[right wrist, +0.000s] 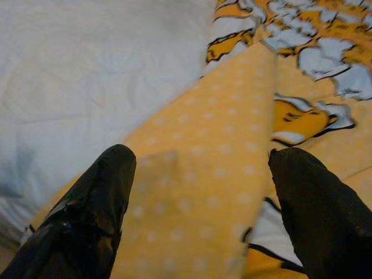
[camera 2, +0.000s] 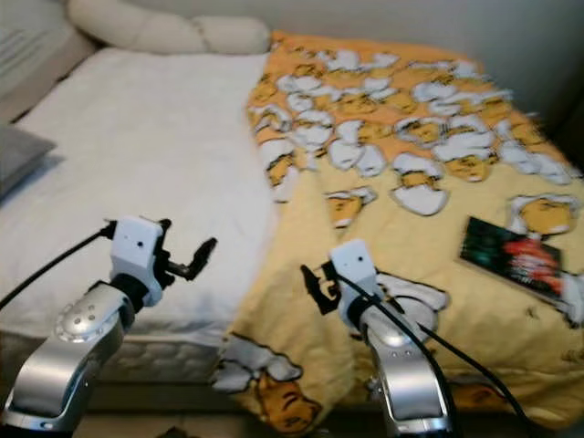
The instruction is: Clean up the room
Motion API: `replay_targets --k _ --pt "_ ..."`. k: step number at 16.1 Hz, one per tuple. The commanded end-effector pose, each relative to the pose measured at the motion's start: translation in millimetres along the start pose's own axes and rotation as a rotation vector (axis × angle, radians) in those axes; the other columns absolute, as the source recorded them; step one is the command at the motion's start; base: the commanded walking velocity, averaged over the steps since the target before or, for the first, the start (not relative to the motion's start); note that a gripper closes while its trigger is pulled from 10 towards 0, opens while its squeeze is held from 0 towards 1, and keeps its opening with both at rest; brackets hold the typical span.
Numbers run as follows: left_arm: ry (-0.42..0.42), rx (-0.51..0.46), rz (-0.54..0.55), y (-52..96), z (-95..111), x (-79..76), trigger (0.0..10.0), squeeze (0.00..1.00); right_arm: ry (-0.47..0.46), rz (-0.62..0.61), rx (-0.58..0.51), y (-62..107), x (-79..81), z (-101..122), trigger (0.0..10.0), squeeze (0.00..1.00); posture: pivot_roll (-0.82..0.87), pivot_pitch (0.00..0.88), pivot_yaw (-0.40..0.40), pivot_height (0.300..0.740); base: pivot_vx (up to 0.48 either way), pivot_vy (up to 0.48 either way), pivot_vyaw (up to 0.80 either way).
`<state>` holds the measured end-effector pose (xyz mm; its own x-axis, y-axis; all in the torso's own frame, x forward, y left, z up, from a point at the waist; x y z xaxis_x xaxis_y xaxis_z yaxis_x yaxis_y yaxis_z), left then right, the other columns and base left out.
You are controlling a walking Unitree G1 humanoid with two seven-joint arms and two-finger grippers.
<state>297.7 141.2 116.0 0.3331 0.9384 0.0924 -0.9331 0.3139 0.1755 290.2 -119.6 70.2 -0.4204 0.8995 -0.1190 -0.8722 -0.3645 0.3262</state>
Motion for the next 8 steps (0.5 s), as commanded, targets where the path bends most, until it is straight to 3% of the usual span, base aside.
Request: replay_targets --k 1,5,8 --pt "-0.009 -0.021 0.005 -0.2 7.8 -2.3 10.0 0.0 0.004 -0.016 -0.022 1.2 -3.5 3.8 10.0 0.0 -0.03 0.0 -0.017 0.74 0.0 -0.424 0.0" --pt "-0.037 0.0 0.022 -2.2 4.5 -0.4 10.0 0.0 -0.055 -0.096 0.004 5.7 -19.8 -4.3 10.0 0.0 -0.05 0.0 -0.001 0.74 0.0 -0.405 0.0" --pt "-0.026 0.02 0.029 -7.9 3.7 4.8 10.0 0.0 -0.086 -0.14 0.015 8.9 -27.2 -7.2 10.0 0.0 -0.06 0.0 0.012 0.74 0.0 -0.084 0.0"
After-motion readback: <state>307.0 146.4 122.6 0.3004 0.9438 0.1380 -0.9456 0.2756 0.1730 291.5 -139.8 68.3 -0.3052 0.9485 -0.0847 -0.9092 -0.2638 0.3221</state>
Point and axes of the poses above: a point about 5 cm out from each wrist's last joint towards the gripper, its own y axis pointing back from the gripper into the wrist, its own z axis along the axis of the wrist's last joint, x = y × z, the point moved 4 cm from there along -y, pointing out of the wrist towards the gripper, and after that the axes turned 1 degree about y, right-handed, at the moved point
